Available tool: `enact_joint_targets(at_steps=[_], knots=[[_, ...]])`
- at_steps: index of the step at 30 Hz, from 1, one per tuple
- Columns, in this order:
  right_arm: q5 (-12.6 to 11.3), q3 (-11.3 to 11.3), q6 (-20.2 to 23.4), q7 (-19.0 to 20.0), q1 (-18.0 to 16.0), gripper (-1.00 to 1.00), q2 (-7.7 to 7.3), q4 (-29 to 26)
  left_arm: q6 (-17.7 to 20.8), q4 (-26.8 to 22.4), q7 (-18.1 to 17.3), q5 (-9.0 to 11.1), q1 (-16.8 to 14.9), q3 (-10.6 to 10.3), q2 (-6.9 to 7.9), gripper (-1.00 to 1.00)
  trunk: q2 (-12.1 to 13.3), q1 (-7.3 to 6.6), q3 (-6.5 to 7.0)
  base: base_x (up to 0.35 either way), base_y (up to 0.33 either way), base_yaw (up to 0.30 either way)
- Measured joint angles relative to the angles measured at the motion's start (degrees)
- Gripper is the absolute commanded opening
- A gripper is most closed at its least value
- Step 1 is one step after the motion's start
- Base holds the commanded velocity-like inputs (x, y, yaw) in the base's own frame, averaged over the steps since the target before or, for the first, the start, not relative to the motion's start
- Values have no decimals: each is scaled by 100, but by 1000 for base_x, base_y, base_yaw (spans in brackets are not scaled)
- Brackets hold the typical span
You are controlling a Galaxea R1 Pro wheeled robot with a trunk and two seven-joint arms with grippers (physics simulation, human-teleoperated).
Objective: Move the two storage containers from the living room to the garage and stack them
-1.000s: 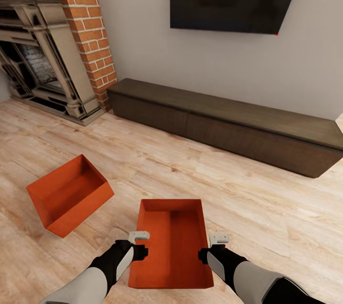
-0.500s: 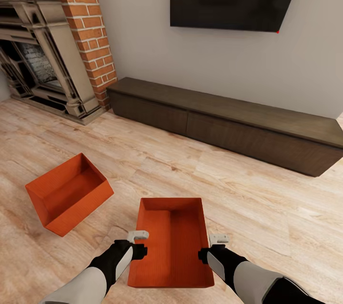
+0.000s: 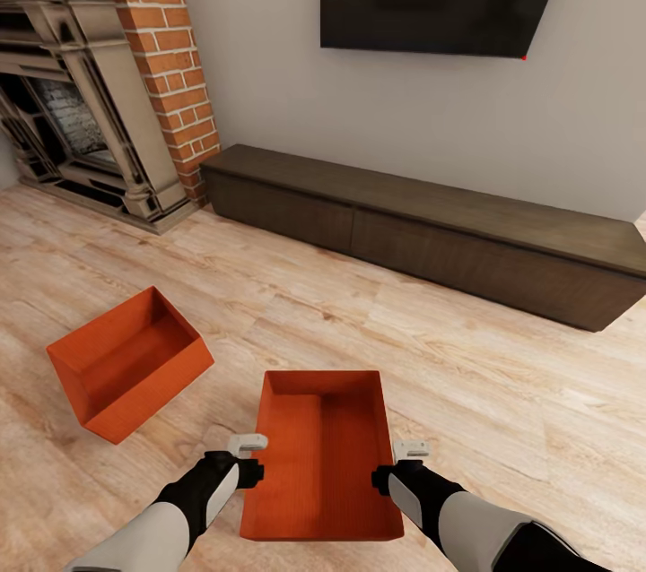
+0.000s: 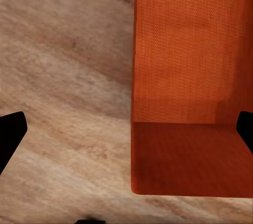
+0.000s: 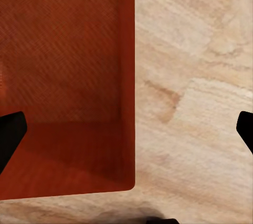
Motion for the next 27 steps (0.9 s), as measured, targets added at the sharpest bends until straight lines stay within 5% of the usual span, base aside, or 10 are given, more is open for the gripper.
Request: enact_joint_targets(at_steps=[5,27], knots=[[0,1,-1,0,0,100,-2,1,-4,-8,0,3,0,0,0,100,0,0,0,0,0,0],[30,10,84,-110,0,100,-40,-13,-5,7,0,3,0,-8,-4,100,-881,483,-394,0,0,0]])
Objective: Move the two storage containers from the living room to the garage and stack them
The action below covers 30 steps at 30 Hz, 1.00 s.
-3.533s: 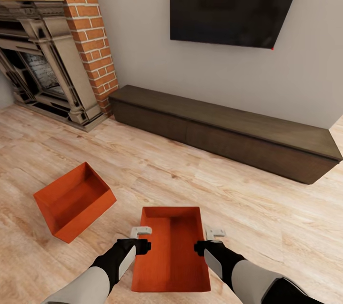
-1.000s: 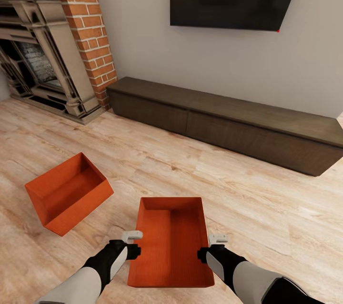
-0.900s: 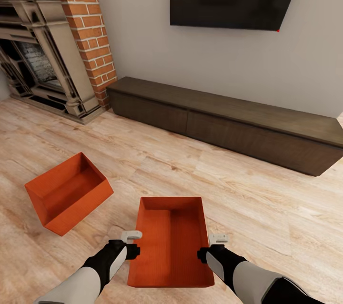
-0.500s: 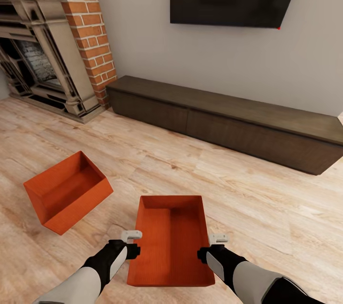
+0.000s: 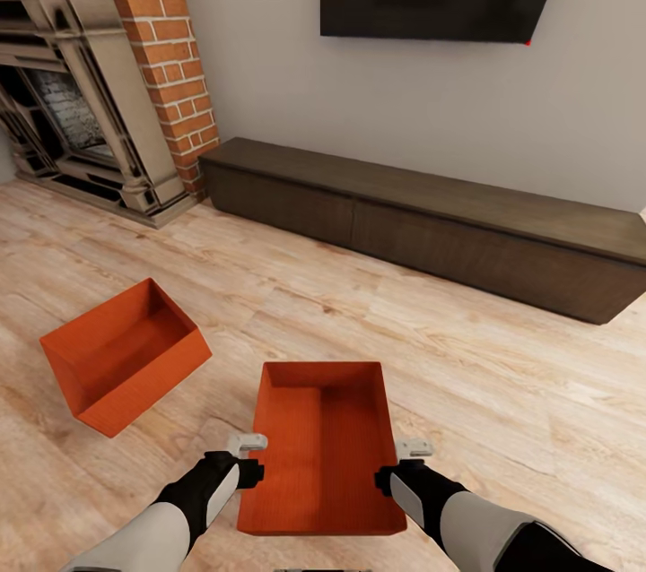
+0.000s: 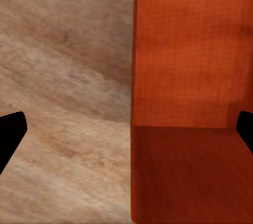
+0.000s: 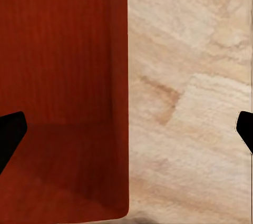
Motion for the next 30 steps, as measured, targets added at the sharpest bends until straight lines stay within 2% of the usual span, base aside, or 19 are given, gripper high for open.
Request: enact_joint_targets(at_steps=[8,19,30], knots=[[14,0,313,-183,-5,100,-8,-91,0,2,0,0,0,3,7,100,-321,176,-144,0,0,0],[25,3,288,-197,-8,100,-10,-228,0,18,-1,7,0,0,8,100,-762,417,-341,0,0,0],[26,4,287,-194,-8,100,-9,-258,0,10,0,0,0,7,15,100,-764,418,-342,0,0,0]])
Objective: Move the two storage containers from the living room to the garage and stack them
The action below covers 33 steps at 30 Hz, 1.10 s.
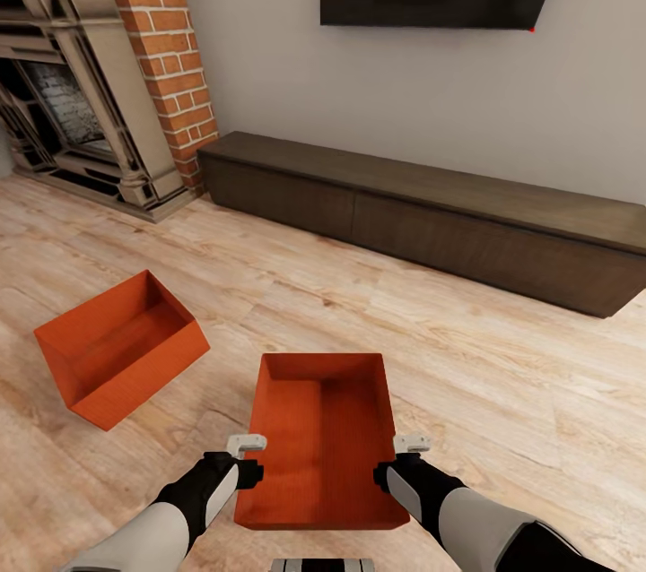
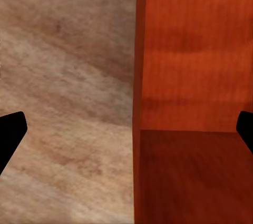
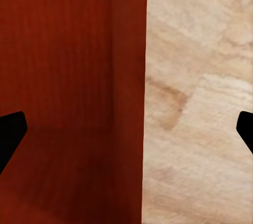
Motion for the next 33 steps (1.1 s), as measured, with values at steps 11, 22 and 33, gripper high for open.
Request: enact_joint_targets(at_steps=[11,22,33], knots=[[0,3,-2,2,0,100,-10,0,1,0,0,0,0,-1,-1,100,-241,132,-108,0,0,0],[-1,3,-9,0,0,100,-9,0,0,0,0,0,0,1,0,100,-359,197,-161,0,0,0],[0,5,-9,1,0,100,-7,0,0,0,0,3,0,1,8,100,-682,373,-305,0,0,0]])
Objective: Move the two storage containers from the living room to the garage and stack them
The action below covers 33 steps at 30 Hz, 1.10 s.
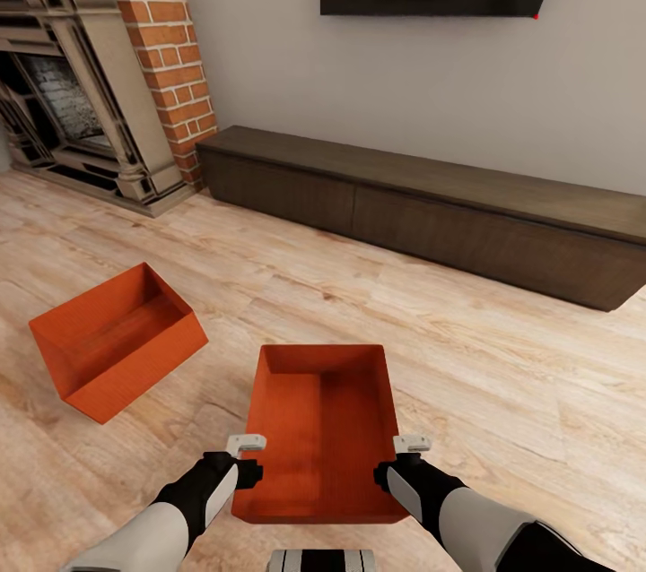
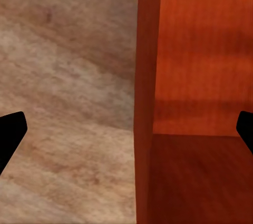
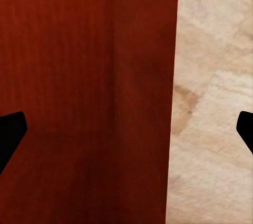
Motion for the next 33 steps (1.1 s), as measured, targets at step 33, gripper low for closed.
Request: enact_joint_targets(at_steps=[33], knots=[[0,-1,-7,1,0,100,-9,0,6,-34,507,8,0,0,-47,100,0,0,0,0,0,0]])
